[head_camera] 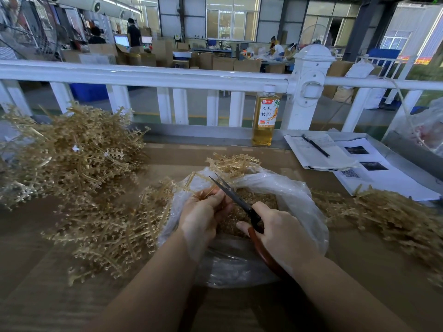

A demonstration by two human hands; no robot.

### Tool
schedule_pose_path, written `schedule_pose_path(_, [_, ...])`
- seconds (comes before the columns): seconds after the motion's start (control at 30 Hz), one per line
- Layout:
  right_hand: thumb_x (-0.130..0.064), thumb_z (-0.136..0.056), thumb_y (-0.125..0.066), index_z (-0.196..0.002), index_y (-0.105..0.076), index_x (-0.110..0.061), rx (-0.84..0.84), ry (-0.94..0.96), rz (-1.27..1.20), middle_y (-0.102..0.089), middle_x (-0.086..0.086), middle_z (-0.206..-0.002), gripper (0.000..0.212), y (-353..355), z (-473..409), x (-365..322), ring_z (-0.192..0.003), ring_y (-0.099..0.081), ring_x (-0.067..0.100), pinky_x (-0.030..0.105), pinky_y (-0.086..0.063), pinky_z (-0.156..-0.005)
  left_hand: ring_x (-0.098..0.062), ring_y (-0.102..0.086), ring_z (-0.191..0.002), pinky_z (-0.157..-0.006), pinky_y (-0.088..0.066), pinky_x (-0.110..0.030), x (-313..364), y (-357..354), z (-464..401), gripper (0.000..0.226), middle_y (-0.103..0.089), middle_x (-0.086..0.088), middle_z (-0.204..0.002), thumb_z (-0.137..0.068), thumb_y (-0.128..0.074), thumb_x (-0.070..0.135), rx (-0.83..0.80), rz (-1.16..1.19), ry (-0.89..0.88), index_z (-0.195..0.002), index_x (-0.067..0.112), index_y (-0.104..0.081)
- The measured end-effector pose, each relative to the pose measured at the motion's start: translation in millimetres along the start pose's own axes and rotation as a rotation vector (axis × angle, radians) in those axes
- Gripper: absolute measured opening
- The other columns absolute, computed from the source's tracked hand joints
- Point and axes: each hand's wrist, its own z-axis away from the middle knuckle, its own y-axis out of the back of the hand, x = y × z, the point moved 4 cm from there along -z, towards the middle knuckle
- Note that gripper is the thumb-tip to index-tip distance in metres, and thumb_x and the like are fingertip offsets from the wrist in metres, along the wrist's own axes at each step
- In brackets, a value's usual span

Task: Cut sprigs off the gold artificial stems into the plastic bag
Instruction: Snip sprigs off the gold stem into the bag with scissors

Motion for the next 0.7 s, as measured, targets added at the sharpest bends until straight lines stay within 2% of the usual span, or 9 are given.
schedule_pose_path(0.27, [-0.06, -0.089, -0.047, -0.095, -0.045, -0.032, 0.022, 0.007, 0.009, -0.057, -0.009, -0.079, 0.029, -1.8, 2.3, -0.6, -0.074, -0.056, 0.009, 0.025, -0.044, -0.065, -0.012, -0.064, -0.052, -0.049, -0.053, -0.021, -0.6, 1.1, -0.1, 0.009, -0.064, -0.007, -0.065, -0.087, -0.054, -0.009, -0.023, -0.028, -0.006, -0.088, -0.001, -0.058])
schedule_pose_path(0.47, [-0.062, -0.09, -0.045, -0.094, -0.043, -0.031, -0.016, -0.01, -0.028, -0.055, -0.007, -0.085, 0.031, -3.4, -1.9, -0.9, -0.082, -0.054, 0.012, 0.028, -0.044, -0.072, -0.013, -0.064, -0.052, -0.05, -0.053, -0.021, -0.8, -0.1, 4.3, 0.014, -0.064, -0.009, -0.068, -0.086, -0.053, -0.012, -0.035, -0.108, -0.037, -0.082, 0.0, -0.059])
schedule_pose_path(0.6, [-0.06, -0.09, -0.046, -0.09, -0.041, -0.032, -0.018, 0.003, -0.035, -0.053, -0.01, -0.079, 0.028, -1.2, -2.1, -2.2, -0.073, -0.052, 0.007, 0.019, -0.035, -0.06, -0.012, -0.064, -0.051, -0.049, -0.053, -0.021, 0.5, -1.8, 6.5, 0.012, -0.063, -0.009, -0.069, -0.086, -0.054, -0.012, -0.04, -0.093, -0.029, -0.084, -0.001, -0.06])
schedule_pose_path(0.7, [-0.059, -0.09, -0.047, -0.089, -0.041, -0.031, -0.008, 0.01, -0.032, -0.054, -0.01, -0.075, 0.029, 0.1, -2.1, -3.0, -0.07, -0.053, 0.009, 0.022, -0.037, -0.062, -0.013, -0.064, -0.052, -0.049, -0.053, -0.021, 0.9, -1.8, 6.9, 0.012, -0.063, -0.009, -0.068, -0.085, -0.056, -0.011, -0.04, -0.086, -0.022, -0.081, 0.0, -0.06])
